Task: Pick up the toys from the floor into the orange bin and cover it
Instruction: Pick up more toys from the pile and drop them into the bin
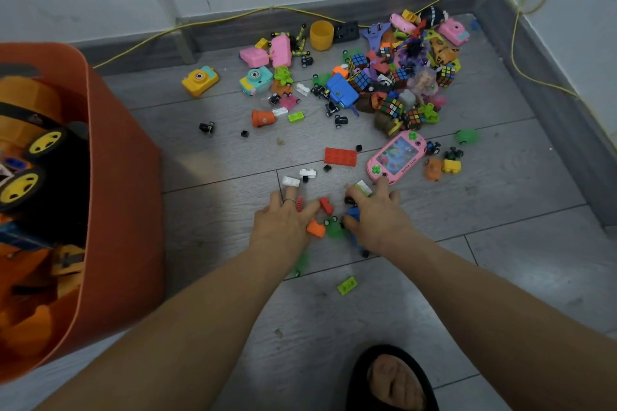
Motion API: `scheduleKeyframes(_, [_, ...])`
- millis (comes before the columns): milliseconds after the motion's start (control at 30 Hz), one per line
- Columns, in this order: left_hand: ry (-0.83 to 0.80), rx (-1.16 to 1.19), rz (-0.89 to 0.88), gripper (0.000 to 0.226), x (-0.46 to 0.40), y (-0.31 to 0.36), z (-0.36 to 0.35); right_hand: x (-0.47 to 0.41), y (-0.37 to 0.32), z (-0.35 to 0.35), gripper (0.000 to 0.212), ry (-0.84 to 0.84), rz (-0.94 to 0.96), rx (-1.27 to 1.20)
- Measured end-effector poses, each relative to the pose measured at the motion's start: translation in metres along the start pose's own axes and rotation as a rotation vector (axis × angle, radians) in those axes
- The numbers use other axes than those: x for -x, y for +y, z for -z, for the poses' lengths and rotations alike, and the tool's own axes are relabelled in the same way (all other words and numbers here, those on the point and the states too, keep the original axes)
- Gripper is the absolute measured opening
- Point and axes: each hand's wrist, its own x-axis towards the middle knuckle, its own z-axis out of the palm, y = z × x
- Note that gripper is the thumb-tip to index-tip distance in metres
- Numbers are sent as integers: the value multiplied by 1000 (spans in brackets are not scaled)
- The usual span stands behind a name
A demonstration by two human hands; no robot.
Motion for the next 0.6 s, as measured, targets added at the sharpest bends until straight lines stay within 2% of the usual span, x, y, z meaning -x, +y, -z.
scheduleKeyframes(100, [-48, 69, 29, 58, 4, -4, 1, 4, 2, 3, 50, 9, -24, 0])
scheduleKeyframes(200, [-184, 113, -25, 97, 9, -3, 7, 8, 2, 6, 45, 53, -28, 4])
scheduleKeyframes(300, [-280, 10, -145, 125, 15, -7, 11, 10, 2, 5, 50, 32, -20, 34])
scheduleKeyframes(433, [-234, -181, -184, 126, 19, -15, 5, 13, 1, 1, 68, -45, -10, 95])
scheduleKeyframes(500, [-215, -246, -197, 122, 19, -19, 3, 15, 2, 0, 67, -38, -16, 90])
scheduleKeyframes(600, [-209, -253, -196, 104, 19, -25, 3, 18, 3, -2, 56, 6, -17, 55])
